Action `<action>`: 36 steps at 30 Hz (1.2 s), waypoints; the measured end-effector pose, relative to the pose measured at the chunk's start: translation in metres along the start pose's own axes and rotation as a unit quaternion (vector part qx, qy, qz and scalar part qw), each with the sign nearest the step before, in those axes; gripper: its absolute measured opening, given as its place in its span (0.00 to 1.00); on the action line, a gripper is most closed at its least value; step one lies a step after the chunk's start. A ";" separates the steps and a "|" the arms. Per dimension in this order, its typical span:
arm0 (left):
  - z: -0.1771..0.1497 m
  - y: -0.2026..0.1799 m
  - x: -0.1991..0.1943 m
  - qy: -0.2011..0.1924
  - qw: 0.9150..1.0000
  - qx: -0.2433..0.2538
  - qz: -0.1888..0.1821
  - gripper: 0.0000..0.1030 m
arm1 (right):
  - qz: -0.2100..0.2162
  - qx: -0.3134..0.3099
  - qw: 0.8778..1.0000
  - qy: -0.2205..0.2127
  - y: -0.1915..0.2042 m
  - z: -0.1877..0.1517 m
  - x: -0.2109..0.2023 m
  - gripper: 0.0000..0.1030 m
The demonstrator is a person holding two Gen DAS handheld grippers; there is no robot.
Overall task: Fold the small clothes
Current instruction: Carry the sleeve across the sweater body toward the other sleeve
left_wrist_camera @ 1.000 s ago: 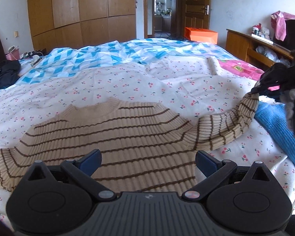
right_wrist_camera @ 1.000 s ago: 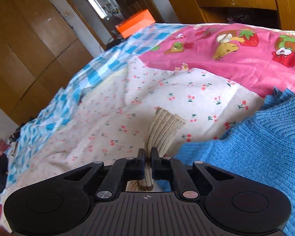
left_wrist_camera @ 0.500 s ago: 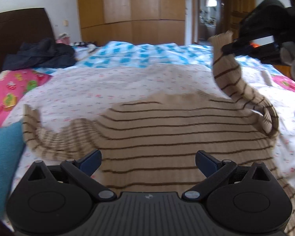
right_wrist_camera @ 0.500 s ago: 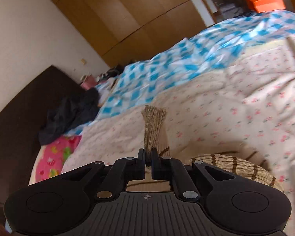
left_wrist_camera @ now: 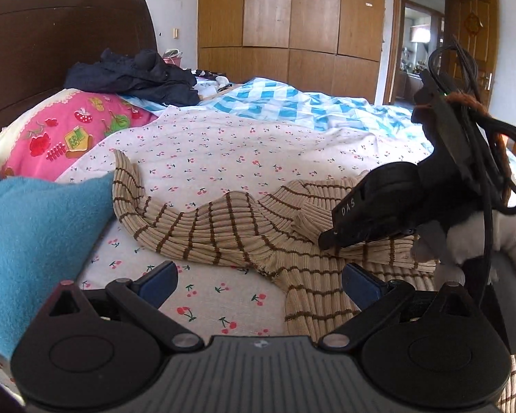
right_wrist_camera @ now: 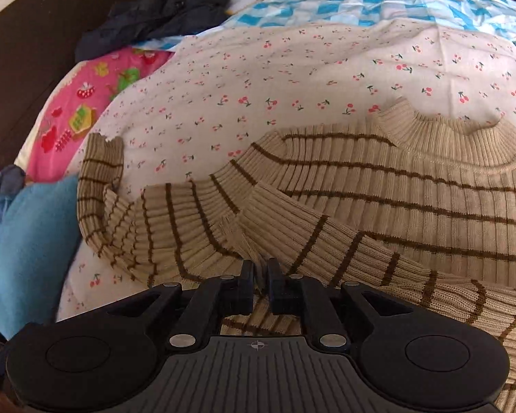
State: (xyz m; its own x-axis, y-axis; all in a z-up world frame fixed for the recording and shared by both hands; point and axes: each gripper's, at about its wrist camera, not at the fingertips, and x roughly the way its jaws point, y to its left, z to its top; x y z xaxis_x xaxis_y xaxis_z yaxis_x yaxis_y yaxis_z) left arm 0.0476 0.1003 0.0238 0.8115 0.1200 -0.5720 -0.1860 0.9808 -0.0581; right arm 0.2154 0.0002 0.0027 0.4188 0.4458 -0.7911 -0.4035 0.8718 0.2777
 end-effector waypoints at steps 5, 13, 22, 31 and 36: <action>0.001 0.006 -0.002 -0.002 1.000 -0.018 -0.010 1.00 | 0.028 -0.040 0.999 0.025 0.014 0.003 0.002 0.34; 0.002 0.015 -0.003 -0.004 0.999 -0.040 -0.005 1.00 | 0.017 -0.080 0.996 0.020 0.027 0.003 -0.002 0.34; 0.005 0.030 -0.002 -0.012 0.997 -0.073 0.023 1.00 | 0.042 -0.099 0.994 0.031 0.052 0.027 -0.004 0.34; 0.027 0.074 0.008 -0.051 0.987 -0.118 0.094 1.00 | 0.086 -0.188 0.978 0.005 0.139 0.088 0.003 0.34; 0.049 0.094 0.034 -0.062 0.984 -0.123 0.108 1.00 | 0.093 -0.215 0.972 -0.006 0.174 0.110 0.019 0.33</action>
State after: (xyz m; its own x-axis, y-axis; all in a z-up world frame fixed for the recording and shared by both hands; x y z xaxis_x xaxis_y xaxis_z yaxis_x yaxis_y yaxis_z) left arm 0.0851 0.2045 0.0392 0.7968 0.3556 -0.4886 -0.4789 0.8647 -0.1516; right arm 0.2423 0.1822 0.0960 0.3141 0.5930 -0.7415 -0.7749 0.6113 0.1607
